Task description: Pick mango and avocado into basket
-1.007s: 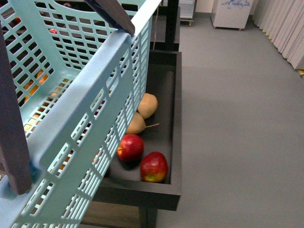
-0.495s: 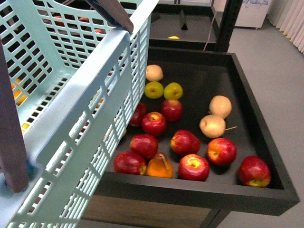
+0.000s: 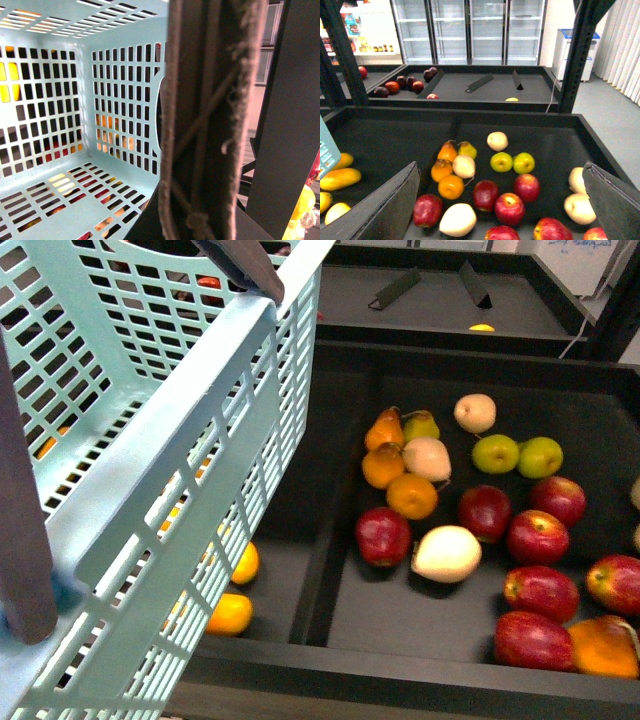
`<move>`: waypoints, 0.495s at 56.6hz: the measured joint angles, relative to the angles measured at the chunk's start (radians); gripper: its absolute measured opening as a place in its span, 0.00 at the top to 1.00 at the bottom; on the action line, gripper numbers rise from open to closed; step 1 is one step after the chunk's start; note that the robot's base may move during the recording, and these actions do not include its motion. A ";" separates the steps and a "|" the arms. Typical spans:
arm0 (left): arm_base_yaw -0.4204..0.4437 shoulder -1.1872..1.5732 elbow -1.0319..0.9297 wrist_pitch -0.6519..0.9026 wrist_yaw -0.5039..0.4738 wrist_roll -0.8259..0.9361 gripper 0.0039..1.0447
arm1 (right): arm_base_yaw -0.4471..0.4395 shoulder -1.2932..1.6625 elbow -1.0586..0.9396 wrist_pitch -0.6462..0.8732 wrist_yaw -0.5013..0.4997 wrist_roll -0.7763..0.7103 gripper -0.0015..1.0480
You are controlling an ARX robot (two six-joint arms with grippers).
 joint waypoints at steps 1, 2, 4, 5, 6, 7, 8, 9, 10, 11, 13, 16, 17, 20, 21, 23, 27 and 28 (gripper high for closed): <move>0.000 0.000 0.000 -0.001 0.001 0.000 0.94 | 0.000 0.000 -0.001 -0.001 0.000 0.000 0.07; 0.000 0.000 0.000 0.000 0.002 0.000 0.94 | 0.000 0.000 -0.001 0.000 0.002 0.000 0.07; 0.000 0.000 0.000 0.000 0.001 0.000 0.94 | 0.000 0.000 -0.001 -0.001 0.000 0.000 0.07; 0.000 0.000 0.000 0.000 0.001 -0.001 0.94 | 0.000 0.000 -0.001 -0.001 0.001 0.000 0.07; 0.000 0.000 0.000 0.000 0.001 -0.001 0.94 | 0.000 0.000 -0.001 -0.001 0.001 0.000 0.07; 0.000 0.000 0.000 0.000 0.000 -0.001 0.94 | 0.000 0.000 -0.001 -0.001 0.000 0.000 0.07; 0.000 0.000 0.000 0.000 -0.001 -0.001 0.94 | 0.000 0.000 -0.001 -0.001 0.000 0.000 0.07; 0.000 0.000 0.000 0.000 -0.001 0.000 0.94 | 0.000 0.000 -0.001 -0.001 0.000 0.000 0.07; 0.000 0.000 0.000 0.000 -0.001 0.000 0.94 | 0.000 0.000 -0.001 -0.001 0.000 0.000 0.07; 0.000 0.000 0.000 0.000 -0.001 0.000 0.94 | 0.000 0.000 -0.001 -0.001 0.001 0.000 0.07; 0.000 0.000 0.000 0.000 0.000 -0.001 0.94 | 0.000 0.000 -0.001 -0.001 0.001 0.000 0.07; 0.000 0.000 0.000 0.000 0.000 0.000 0.94 | 0.000 0.000 -0.001 -0.001 0.001 0.000 0.07; 0.000 0.000 0.000 0.000 0.000 0.000 0.94 | 0.000 0.000 -0.001 -0.001 0.001 0.000 0.07; 0.000 0.000 0.000 0.000 0.000 -0.002 0.94 | 0.000 0.000 0.001 0.000 0.002 0.000 0.07; 0.000 -0.001 0.000 0.000 0.000 -0.001 0.94 | 0.000 0.000 0.001 0.001 0.001 0.000 0.07; 0.000 0.001 0.000 -0.001 0.000 -0.001 0.94 | 0.000 0.000 -0.002 -0.002 0.000 0.000 0.07; 0.000 0.002 -0.001 -0.001 0.000 -0.001 0.94 | 0.000 0.000 -0.001 -0.001 0.000 0.000 0.07; 0.000 0.002 -0.001 -0.001 0.000 -0.002 0.94 | 0.000 0.000 -0.001 -0.001 0.001 0.000 0.07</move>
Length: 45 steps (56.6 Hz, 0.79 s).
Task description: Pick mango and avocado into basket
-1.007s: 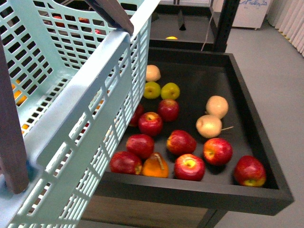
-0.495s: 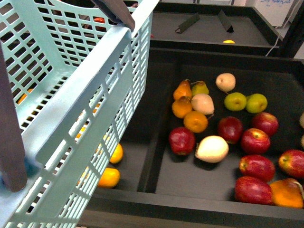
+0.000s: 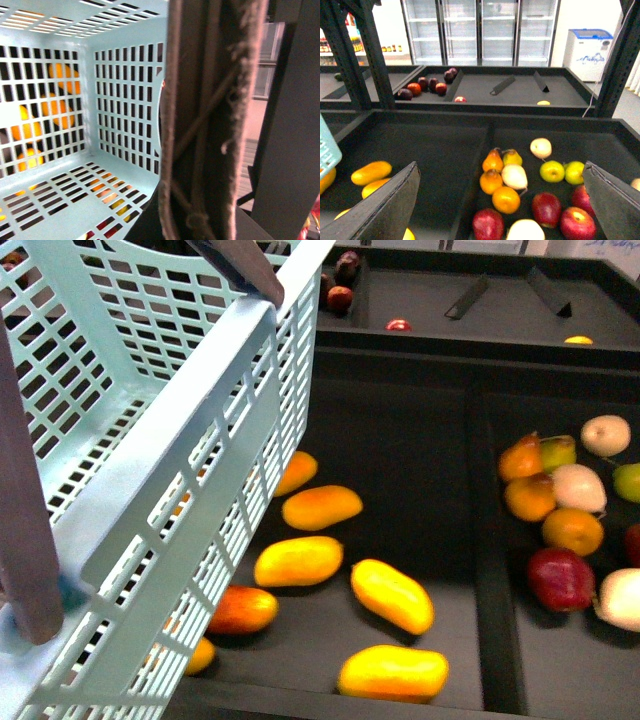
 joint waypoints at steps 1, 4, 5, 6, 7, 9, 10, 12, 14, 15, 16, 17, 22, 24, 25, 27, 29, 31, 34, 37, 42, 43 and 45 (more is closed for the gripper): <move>0.000 0.000 0.000 0.000 0.001 0.000 0.94 | 0.000 0.000 0.000 0.001 0.002 0.000 0.07; 0.000 -0.001 0.000 0.001 0.001 0.000 0.94 | 0.000 0.000 0.000 0.001 0.001 0.000 0.07; 0.000 -0.001 0.000 0.001 0.001 0.000 0.94 | 0.000 0.000 0.000 0.001 0.001 0.000 0.07; 0.000 -0.001 0.000 0.001 0.002 0.001 0.94 | 0.000 0.000 0.000 0.001 0.001 0.000 0.07; 0.000 -0.001 0.000 0.001 0.004 0.000 0.94 | 0.000 0.000 0.000 0.001 0.000 0.000 0.07; 0.000 0.000 0.000 0.000 0.004 0.000 0.94 | 0.000 0.000 0.000 0.001 0.000 0.000 0.07; 0.000 0.000 0.000 0.000 0.004 -0.002 0.94 | 0.000 0.000 0.000 0.001 0.000 0.000 0.07; 0.000 0.000 0.000 0.001 0.002 -0.002 0.94 | 0.000 0.000 0.000 0.001 0.000 0.000 0.07; 0.001 0.000 0.000 0.001 -0.001 -0.001 0.94 | 0.000 0.000 0.000 0.001 0.000 0.000 0.07; 0.001 -0.001 0.000 0.000 -0.003 0.002 0.94 | 0.000 0.000 0.000 0.000 0.000 0.000 0.07; 0.001 0.000 0.000 0.000 -0.004 0.003 0.94 | 0.000 0.000 0.000 0.000 0.001 0.000 0.07; 0.001 -0.001 0.000 0.001 -0.004 0.003 0.94 | 0.000 0.000 0.001 0.001 0.000 0.000 0.07; 0.001 0.000 0.000 0.000 -0.002 0.006 0.94 | 0.000 0.002 0.000 0.000 0.000 0.000 0.07; 0.001 0.000 0.000 0.000 0.000 0.006 0.94 | 0.000 0.002 0.000 0.000 0.000 0.000 0.07; 0.001 0.000 0.000 0.000 0.002 0.005 0.94 | 0.000 0.001 0.000 0.001 0.000 0.000 0.07; 0.000 -0.001 0.000 0.000 0.003 0.005 0.94 | 0.000 0.000 0.000 0.001 0.000 0.000 0.07; 0.000 -0.002 0.000 0.000 0.004 0.004 0.94 | 0.000 0.000 0.000 0.001 0.000 0.000 0.07; 0.000 -0.002 0.000 0.000 0.004 0.003 0.94 | 0.000 0.000 0.000 0.001 0.000 0.000 0.07; 0.000 -0.002 0.000 0.000 0.003 0.004 0.94 | 0.000 0.000 0.000 0.001 0.000 0.000 0.07; 0.000 -0.001 0.000 0.000 0.003 0.003 0.94 | 0.000 0.000 0.000 0.001 0.000 0.000 0.07; 0.000 -0.002 0.000 0.000 0.000 0.005 0.94 | 0.000 0.000 0.000 0.000 0.000 0.000 0.07; 0.000 -0.002 0.000 0.000 0.000 0.005 0.94 | 0.000 0.000 0.000 0.000 0.001 0.000 0.07; 0.000 -0.002 0.000 0.000 -0.001 0.006 0.94 | 0.000 0.000 0.000 0.000 0.000 0.000 0.07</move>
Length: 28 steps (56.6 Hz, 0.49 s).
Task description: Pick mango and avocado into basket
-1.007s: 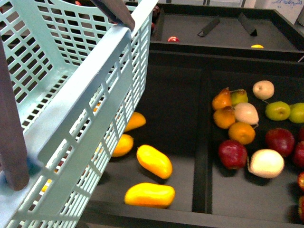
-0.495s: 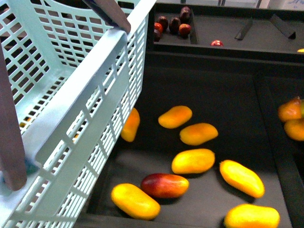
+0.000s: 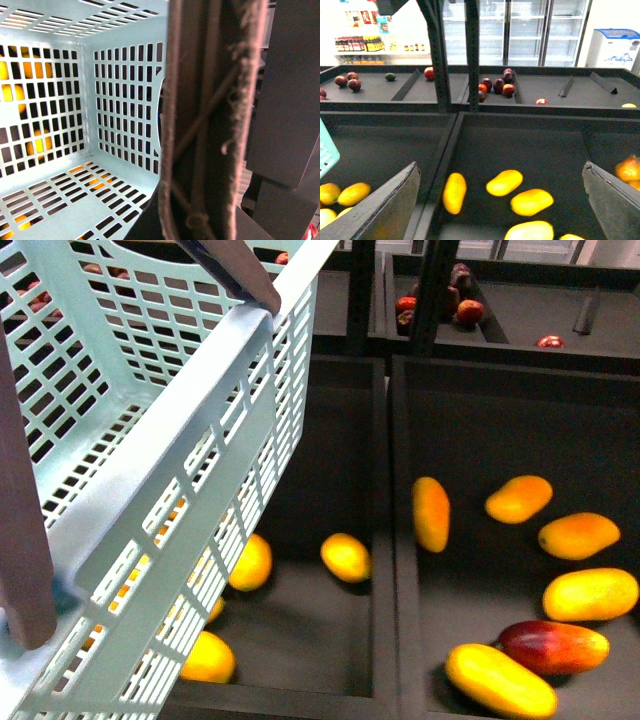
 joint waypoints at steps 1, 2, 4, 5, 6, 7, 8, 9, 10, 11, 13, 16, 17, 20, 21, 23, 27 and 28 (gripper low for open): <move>0.000 0.000 0.000 0.000 0.001 0.000 0.94 | 0.000 0.000 0.000 0.000 -0.001 0.000 0.07; 0.000 -0.001 0.000 0.000 0.001 0.000 0.94 | 0.000 0.000 0.000 0.000 -0.001 0.000 0.07; 0.000 -0.001 0.000 0.000 0.000 0.000 0.94 | 0.000 0.000 0.000 0.000 -0.001 0.000 0.07; 0.000 -0.001 0.000 0.000 0.000 0.000 0.94 | 0.000 0.000 0.000 0.000 -0.001 0.000 0.07; 0.000 -0.001 0.000 0.000 -0.001 0.003 0.94 | 0.000 0.000 0.000 0.000 -0.001 0.000 0.07; 0.000 -0.001 0.000 0.000 -0.002 0.006 0.94 | 0.000 0.000 0.000 0.000 -0.003 0.000 0.07; 0.000 -0.001 0.000 0.000 -0.002 0.007 0.94 | -0.002 0.000 0.000 0.000 -0.008 -0.001 0.07; 0.003 0.000 0.000 0.000 -0.003 0.006 0.94 | -0.002 0.000 -0.001 0.000 -0.009 0.000 0.07; 0.006 0.001 0.000 0.000 -0.006 0.003 0.94 | -0.002 0.000 0.000 0.000 -0.007 0.000 0.07; 0.008 0.001 0.000 0.000 -0.011 0.003 0.94 | -0.002 0.000 0.000 0.001 -0.008 0.000 0.07; 0.009 0.000 0.000 0.000 -0.026 0.008 0.94 | -0.002 0.000 0.000 0.000 -0.009 0.000 0.07; 0.010 -0.002 0.000 0.000 -0.031 0.015 0.94 | -0.002 0.000 0.000 0.000 -0.007 0.000 0.07; 0.009 -0.002 0.000 0.000 -0.028 0.015 0.94 | -0.002 0.000 0.000 0.000 -0.006 0.000 0.07; 0.013 0.007 0.009 -0.029 0.031 0.052 0.94 | -0.002 0.000 0.000 0.000 -0.004 0.000 0.07; 0.015 0.012 0.017 -0.048 0.053 0.071 0.94 | -0.002 0.000 0.000 0.000 -0.004 0.000 0.07; 0.017 0.036 0.043 -0.098 0.116 0.142 0.94 | -0.002 0.000 0.000 0.000 -0.003 0.000 0.07; 0.005 0.118 0.092 -0.102 0.234 0.349 0.94 | -0.002 0.000 0.000 0.000 -0.003 0.000 0.07; 0.000 0.132 0.099 -0.097 0.244 0.375 0.94 | -0.002 0.000 0.000 0.000 -0.003 0.000 0.07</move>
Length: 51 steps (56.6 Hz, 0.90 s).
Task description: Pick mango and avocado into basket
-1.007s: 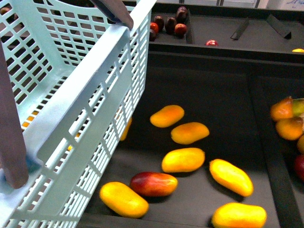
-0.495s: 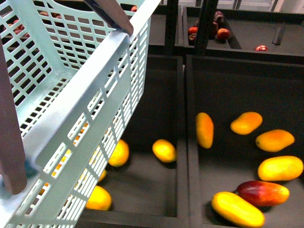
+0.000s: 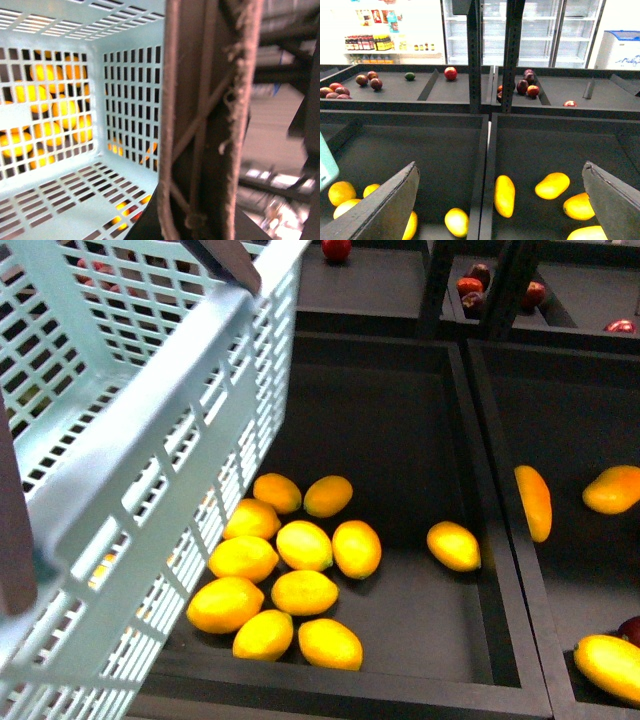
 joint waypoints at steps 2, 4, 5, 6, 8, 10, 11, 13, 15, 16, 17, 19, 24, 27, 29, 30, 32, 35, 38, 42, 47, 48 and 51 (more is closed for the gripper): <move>-0.020 0.060 0.027 0.021 0.025 0.084 0.94 | 0.000 0.000 0.000 0.000 0.000 0.000 0.07; -0.036 0.104 0.046 0.037 0.029 0.143 0.94 | 0.000 0.000 0.000 0.000 0.000 0.000 0.07; -0.042 0.119 0.053 0.043 0.029 0.159 0.94 | 0.000 0.000 0.000 0.000 0.000 0.000 0.07; -0.050 0.148 0.065 0.053 0.025 0.192 0.94 | 0.000 0.000 0.000 0.000 0.000 0.000 0.07; -0.068 0.206 0.096 0.074 0.022 0.225 0.94 | 0.000 0.000 0.000 0.000 0.000 0.000 0.07; -0.086 0.259 0.132 0.094 0.022 0.246 0.94 | 0.000 0.000 0.000 0.000 0.000 0.000 0.07; -0.090 0.272 0.142 0.097 0.022 0.248 0.94 | 0.000 0.000 0.000 0.000 0.000 0.000 0.07; -0.102 0.307 0.173 0.105 0.023 0.257 0.94 | 0.000 0.000 0.000 0.000 0.000 0.000 0.07; -0.116 0.340 0.203 0.108 0.023 0.261 0.94 | 0.000 0.000 0.000 0.000 0.000 0.000 0.07; -0.126 0.362 0.223 0.111 0.023 0.262 0.94 | 0.000 0.000 0.000 0.000 0.000 0.000 0.07; -0.137 0.384 0.243 0.112 0.024 0.264 0.94 | 0.000 0.000 0.000 0.000 0.000 0.000 0.07; -0.155 0.415 0.271 0.113 0.027 0.265 0.94 | 0.000 0.000 0.000 0.000 0.000 0.000 0.07; -0.206 0.487 0.335 0.115 0.039 0.264 0.94 | 0.000 0.000 0.000 0.000 0.000 0.000 0.07; -0.239 0.521 0.365 0.114 0.047 0.263 0.94 | 0.000 0.000 0.000 0.000 0.000 0.000 0.07; -0.258 0.538 0.380 0.114 0.054 0.262 0.94 | 0.000 0.000 0.000 0.000 0.000 0.000 0.07; -0.264 0.543 0.384 0.114 0.055 0.262 0.94 | 0.000 0.000 0.000 0.000 0.000 0.000 0.07; -0.288 0.557 0.395 0.115 0.059 0.262 0.94 | 0.000 0.000 0.000 0.000 0.000 0.000 0.07; -0.311 0.565 0.401 0.113 0.060 0.263 0.94 | 0.000 0.000 0.000 0.000 0.000 0.000 0.07; -0.323 0.566 0.402 0.111 0.065 0.262 0.94 | 0.000 0.000 0.000 0.000 0.000 0.000 0.07; -0.332 0.566 0.404 0.111 0.080 0.260 0.94 | 0.000 0.000 0.000 0.000 0.000 0.000 0.07; -0.333 0.566 0.409 0.111 0.078 0.257 0.94 | 0.000 0.000 0.000 0.000 0.000 0.000 0.07; -0.332 0.566 0.410 0.111 0.075 0.258 0.94 | 0.000 0.000 0.000 0.000 0.000 0.000 0.07; -0.328 0.566 0.411 0.111 0.070 0.259 0.94 | 0.000 0.000 0.000 0.000 0.000 0.000 0.07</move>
